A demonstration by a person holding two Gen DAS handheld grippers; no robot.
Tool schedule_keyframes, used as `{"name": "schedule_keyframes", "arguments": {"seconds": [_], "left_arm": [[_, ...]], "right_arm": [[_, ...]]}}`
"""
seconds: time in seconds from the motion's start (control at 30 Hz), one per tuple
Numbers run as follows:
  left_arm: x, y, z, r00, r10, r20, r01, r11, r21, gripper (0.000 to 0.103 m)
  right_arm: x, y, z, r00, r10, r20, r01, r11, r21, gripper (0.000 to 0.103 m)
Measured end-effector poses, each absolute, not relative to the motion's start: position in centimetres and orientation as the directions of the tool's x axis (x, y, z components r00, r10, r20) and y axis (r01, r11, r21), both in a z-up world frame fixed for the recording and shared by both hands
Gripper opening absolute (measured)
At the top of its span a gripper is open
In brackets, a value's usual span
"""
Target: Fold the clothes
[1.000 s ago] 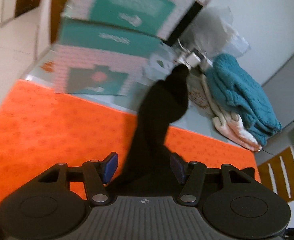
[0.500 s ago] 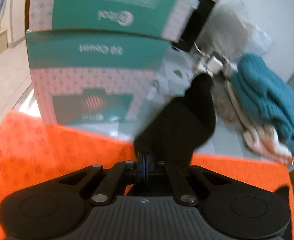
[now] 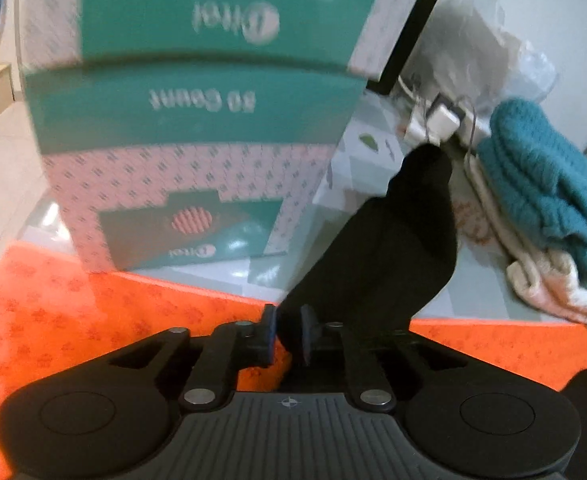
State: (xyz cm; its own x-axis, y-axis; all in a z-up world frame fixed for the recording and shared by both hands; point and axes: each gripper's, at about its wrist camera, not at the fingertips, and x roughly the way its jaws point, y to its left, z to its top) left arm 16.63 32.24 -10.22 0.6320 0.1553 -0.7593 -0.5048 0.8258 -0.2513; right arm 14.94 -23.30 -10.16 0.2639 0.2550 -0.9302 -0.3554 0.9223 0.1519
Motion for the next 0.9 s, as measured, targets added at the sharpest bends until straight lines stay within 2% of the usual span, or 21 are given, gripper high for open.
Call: {"name": "schedule_keyframes", "arguments": {"seconds": [0.1,0.4,0.6,0.9], "left_arm": [[15.2,32.1,-8.2,0.64,0.177,-0.748,-0.509,0.826,-0.24,0.03],[7.6,29.8,-2.6,0.661,0.199,-0.723,-0.506,0.83,-0.235,0.044],[2.1,27.0,-1.6,0.651,0.165,-0.741,-0.486,0.84,-0.24,0.048],[-5.8,22.0,-2.0,0.631,0.137,-0.764,-0.419,0.889,-0.186,0.051]], "right_arm": [[14.6,-23.2,-9.5,0.279,0.271,-0.921,-0.368,0.916,0.158,0.053],[11.5,-23.3,-6.6,0.345,0.326,-0.88,-0.41,0.896,0.172,0.054],[8.3,-23.9,-5.4,0.368,0.354,-0.859,-0.432,0.884,0.179,0.056],[3.0,-24.9,-4.9,0.37,0.362,-0.856,-0.446,0.877,0.179,0.056]]}}
